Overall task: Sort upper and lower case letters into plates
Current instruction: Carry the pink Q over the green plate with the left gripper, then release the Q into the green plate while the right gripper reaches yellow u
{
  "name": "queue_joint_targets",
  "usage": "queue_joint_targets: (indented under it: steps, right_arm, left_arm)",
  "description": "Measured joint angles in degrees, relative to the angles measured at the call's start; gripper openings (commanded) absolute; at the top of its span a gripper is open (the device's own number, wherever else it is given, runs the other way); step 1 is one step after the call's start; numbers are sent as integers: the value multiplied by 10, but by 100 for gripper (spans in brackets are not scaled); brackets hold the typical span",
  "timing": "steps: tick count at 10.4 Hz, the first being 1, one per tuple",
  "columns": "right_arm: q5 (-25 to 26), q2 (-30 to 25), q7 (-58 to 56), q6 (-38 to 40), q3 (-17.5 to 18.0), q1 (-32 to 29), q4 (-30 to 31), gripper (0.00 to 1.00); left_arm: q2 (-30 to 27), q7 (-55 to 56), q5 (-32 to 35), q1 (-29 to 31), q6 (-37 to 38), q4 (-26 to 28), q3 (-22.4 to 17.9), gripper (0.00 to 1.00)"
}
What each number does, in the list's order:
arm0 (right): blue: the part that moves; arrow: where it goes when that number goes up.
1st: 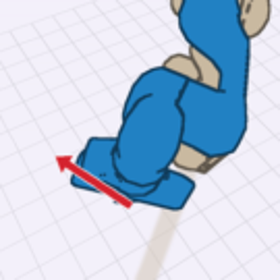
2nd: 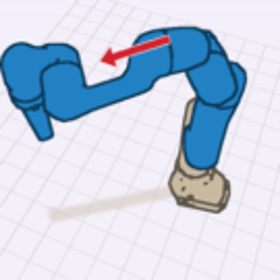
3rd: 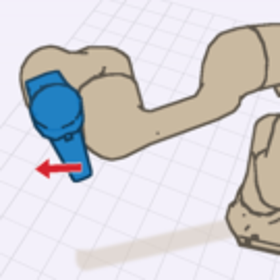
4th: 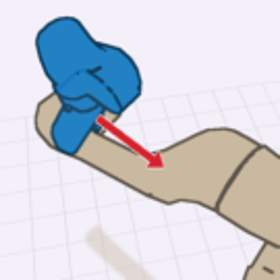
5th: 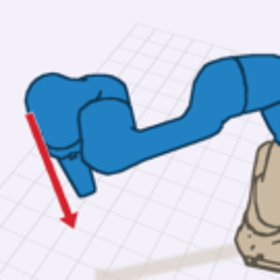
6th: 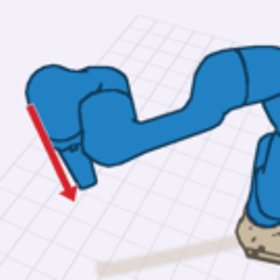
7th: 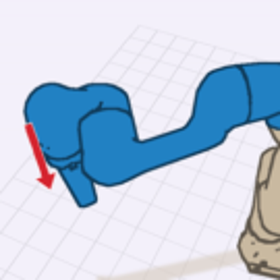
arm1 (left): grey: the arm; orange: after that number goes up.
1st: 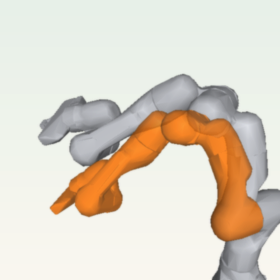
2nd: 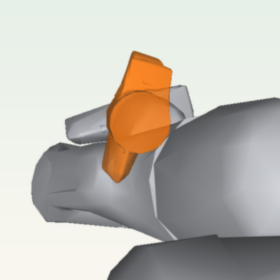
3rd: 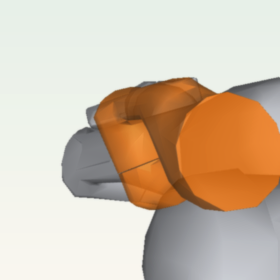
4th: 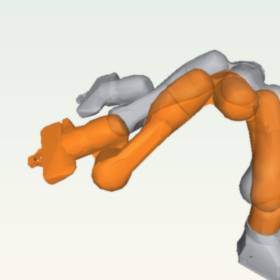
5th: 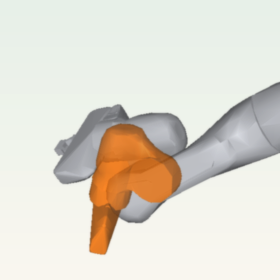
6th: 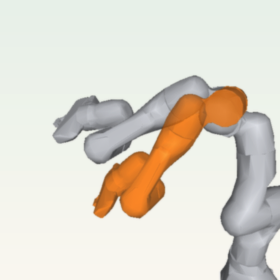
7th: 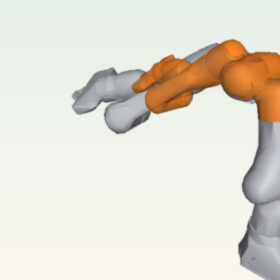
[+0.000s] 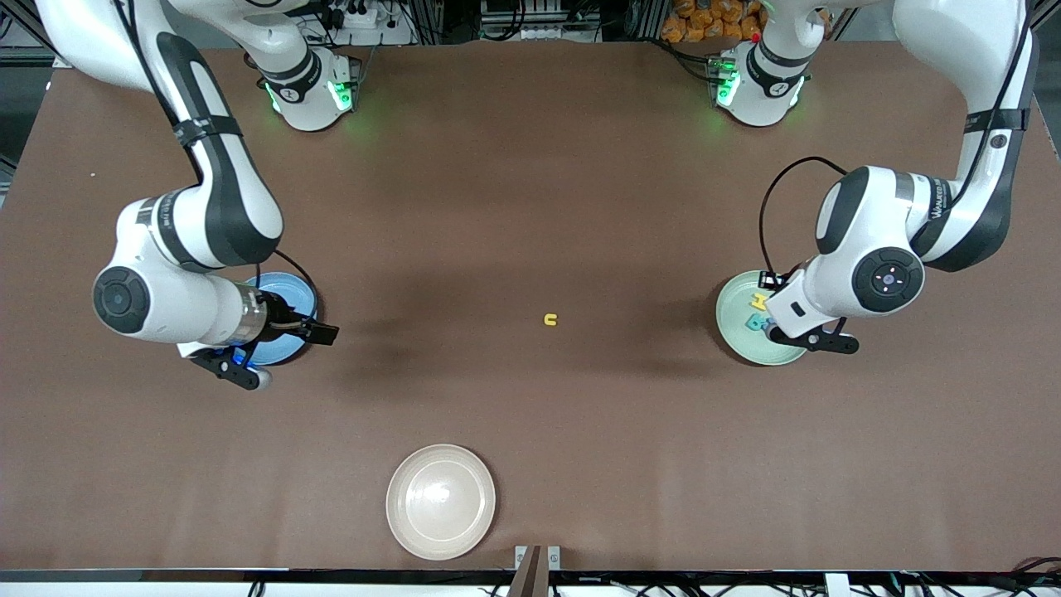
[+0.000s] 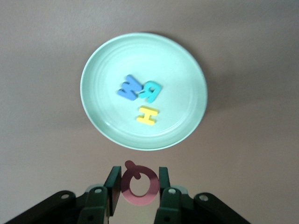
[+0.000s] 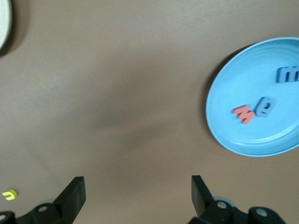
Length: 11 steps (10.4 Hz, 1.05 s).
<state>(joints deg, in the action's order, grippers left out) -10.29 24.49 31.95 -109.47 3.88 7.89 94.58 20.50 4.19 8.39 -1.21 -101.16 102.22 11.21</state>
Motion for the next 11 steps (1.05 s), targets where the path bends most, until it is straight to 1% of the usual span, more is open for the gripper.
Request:
queue_joint_targets:
  steps: [3, 7, 8, 9, 11]
  right_arm:
    - [-10, 4, 44, -30, 0, 34, 0, 100]
    - [-14, 18, 100, -64, 0, 77, 0, 100]
    - [-15, 20, 117, -73, 0, 91, 0, 100]
    - [-15, 21, 133, -76, 0, 105, 0, 100]
    - [-15, 26, 173, -86, 0, 136, 0, 100]
  left_arm:
    - [3, -55, 0, 2, -1, 16, -33, 0]
    - [20, -57, 0, -4, -16, 17, -34, 1]
    - [27, -57, 0, -9, -27, 17, -34, 30]
    - [34, -57, 2, -17, -34, 17, -34, 99]
    - [45, -57, 12, -30, -48, 15, -34, 100]
